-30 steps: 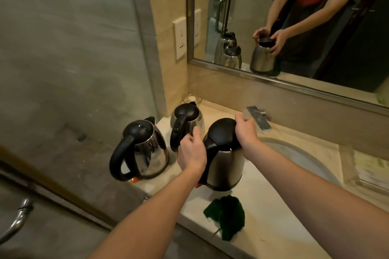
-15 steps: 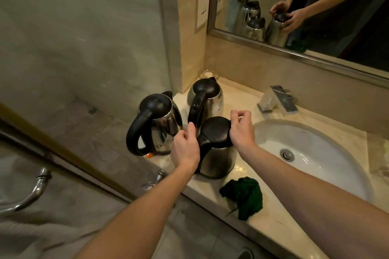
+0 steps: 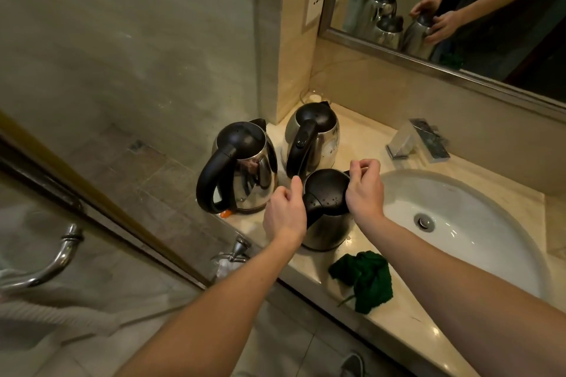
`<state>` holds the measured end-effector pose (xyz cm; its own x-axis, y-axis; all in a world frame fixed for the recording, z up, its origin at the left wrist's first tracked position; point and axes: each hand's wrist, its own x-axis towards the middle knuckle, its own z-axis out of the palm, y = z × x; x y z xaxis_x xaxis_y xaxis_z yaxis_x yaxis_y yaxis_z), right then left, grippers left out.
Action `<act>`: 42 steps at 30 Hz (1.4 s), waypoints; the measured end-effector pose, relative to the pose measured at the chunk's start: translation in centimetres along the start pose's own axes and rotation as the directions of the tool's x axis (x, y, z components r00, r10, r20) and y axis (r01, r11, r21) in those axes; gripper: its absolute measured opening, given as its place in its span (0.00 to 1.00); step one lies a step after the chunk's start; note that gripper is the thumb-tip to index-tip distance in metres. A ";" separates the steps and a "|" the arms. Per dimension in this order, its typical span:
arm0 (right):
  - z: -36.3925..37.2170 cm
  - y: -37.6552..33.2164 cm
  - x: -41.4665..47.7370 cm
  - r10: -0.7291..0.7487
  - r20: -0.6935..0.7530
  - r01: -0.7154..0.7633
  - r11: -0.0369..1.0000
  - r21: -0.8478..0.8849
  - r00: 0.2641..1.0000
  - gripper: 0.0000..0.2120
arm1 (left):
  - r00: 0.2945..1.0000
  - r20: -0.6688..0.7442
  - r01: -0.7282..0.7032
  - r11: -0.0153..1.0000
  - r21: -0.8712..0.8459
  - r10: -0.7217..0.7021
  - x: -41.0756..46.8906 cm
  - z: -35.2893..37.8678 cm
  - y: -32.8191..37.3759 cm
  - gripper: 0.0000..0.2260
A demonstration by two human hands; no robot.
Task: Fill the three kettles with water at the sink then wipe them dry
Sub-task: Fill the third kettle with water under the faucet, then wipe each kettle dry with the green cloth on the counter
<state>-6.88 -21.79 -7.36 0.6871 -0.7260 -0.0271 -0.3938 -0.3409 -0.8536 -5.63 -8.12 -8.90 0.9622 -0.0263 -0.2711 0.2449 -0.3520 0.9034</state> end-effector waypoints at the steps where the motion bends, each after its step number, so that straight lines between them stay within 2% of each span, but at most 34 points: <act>1: 0.0 0.1 0.0 0.001 -0.008 -0.001 1.000 0.004 1.000 0.08 | 1.000 0.019 0.013 1.000 -0.004 -0.013 0.0 0.0 0.1 0.29; 4: 0.2 0.4 0.0 0.020 -0.031 -0.020 1.000 0.004 0.999 0.09 | 0.996 0.088 0.018 1.000 -0.006 -0.017 0.1 -0.3 0.0 0.31; 8: 0.2 0.6 0.1 0.044 -0.036 -0.045 0.998 -0.052 0.998 0.14 | 0.981 0.195 0.003 1.000 -0.007 -0.002 0.4 -0.8 -0.5 0.24; 11: -0.3 1.0 -0.2 0.086 -0.047 -0.090 0.993 -0.079 0.995 0.19 | 0.979 0.200 -0.032 0.999 0.021 0.027 0.7 -0.8 -0.9 0.30; 13: -0.9 2.0 -0.9 0.124 -0.066 -0.128 0.990 -0.062 0.990 0.18 | 0.978 0.209 -0.035 0.999 0.028 0.028 0.8 -0.7 -1.1 0.30; 17: -2.3 4.2 -3.1 0.195 -0.078 -0.200 0.978 -0.062 0.978 0.14 | 0.974 0.226 -0.029 0.999 0.037 0.020 0.5 -1.0 -0.5 0.25; 21: -3.5 5.5 -5.2 0.287 -0.064 -0.294 0.929 -0.227 0.956 0.18 | 0.976 0.214 -0.044 0.997 0.059 0.031 0.1 -1.1 -0.2 0.25; 23: -3.7 6.1 -6.1 0.340 -0.075 -0.345 0.878 -0.333 0.938 0.22 | 0.978 0.204 -0.056 0.996 0.072 0.041 0.0 -1.1 -0.3 0.26; 28: -2.8 7.1 -7.8 0.472 -0.073 -0.440 0.741 -0.508 0.879 0.26 | 0.979 0.195 -0.074 0.994 0.081 0.057 0.0 -1.0 -0.3 0.27; 32: -0.6 7.2 -7.8 0.637 0.016 -0.554 0.683 -0.476 0.771 0.34 | 0.979 0.199 -0.061 0.995 0.083 0.043 -0.1 -1.1 -0.2 0.27; 34: -0.2 7.0 -7.9 0.685 0.020 -0.613 0.664 -0.429 0.728 0.35 | 0.979 0.200 -0.062 0.995 0.082 0.045 -0.2 -1.1 -0.1 0.29; 39: -0.4 7.3 -8.4 0.645 0.024 -0.591 0.713 -0.378 0.764 0.34 | 0.982 0.184 -0.053 0.995 0.087 0.037 -0.3 -1.1 0.0 0.29; 42: -0.9 7.3 -8.4 0.638 -0.034 -0.631 0.752 -0.190 0.770 0.29 | 0.984 0.172 -0.061 0.993 0.100 0.044 -0.4 -1.0 -0.1 0.26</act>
<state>-16.13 -18.72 -12.87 0.2572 -0.7962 -0.5476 -0.8459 0.0884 -0.5259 -5.89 -7.13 -8.51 0.9371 -0.2022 -0.2846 0.1722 -0.4415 0.8806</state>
